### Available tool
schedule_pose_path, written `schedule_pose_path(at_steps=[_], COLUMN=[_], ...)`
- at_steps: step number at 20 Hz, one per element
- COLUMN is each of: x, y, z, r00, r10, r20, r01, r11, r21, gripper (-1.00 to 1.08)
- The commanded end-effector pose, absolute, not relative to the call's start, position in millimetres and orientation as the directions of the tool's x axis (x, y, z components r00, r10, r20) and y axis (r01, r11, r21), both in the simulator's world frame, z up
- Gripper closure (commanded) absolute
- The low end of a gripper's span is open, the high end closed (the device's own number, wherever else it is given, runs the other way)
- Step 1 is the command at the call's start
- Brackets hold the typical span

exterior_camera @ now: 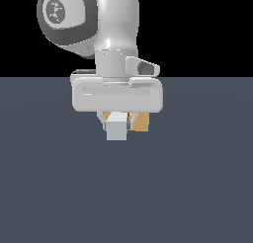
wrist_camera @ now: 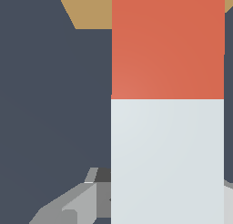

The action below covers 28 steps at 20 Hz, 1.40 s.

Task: Insert the peg into the horizontal hole in a box.

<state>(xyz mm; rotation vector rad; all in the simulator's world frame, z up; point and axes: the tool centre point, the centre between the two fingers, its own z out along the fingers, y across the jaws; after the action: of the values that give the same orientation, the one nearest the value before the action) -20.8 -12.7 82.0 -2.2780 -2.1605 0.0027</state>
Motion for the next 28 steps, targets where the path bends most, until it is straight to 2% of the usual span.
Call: schedule_pose_path(at_steps=[1, 18, 28], x=[-17.8, -16.5, -13.4], y=[-10.0, -6.6, 52.8], z=[85.1, 85.4, 86.7], r00=[0.062, 0.062, 0.062], r10=[0.998, 0.998, 0.998], r20=[0.000, 0.000, 0.001], r01=[0.998, 0.998, 0.998], r11=[-0.062, -0.062, -0.062], r21=[0.000, -0.001, 0.001], gripper=[1.08, 1.08, 1.08])
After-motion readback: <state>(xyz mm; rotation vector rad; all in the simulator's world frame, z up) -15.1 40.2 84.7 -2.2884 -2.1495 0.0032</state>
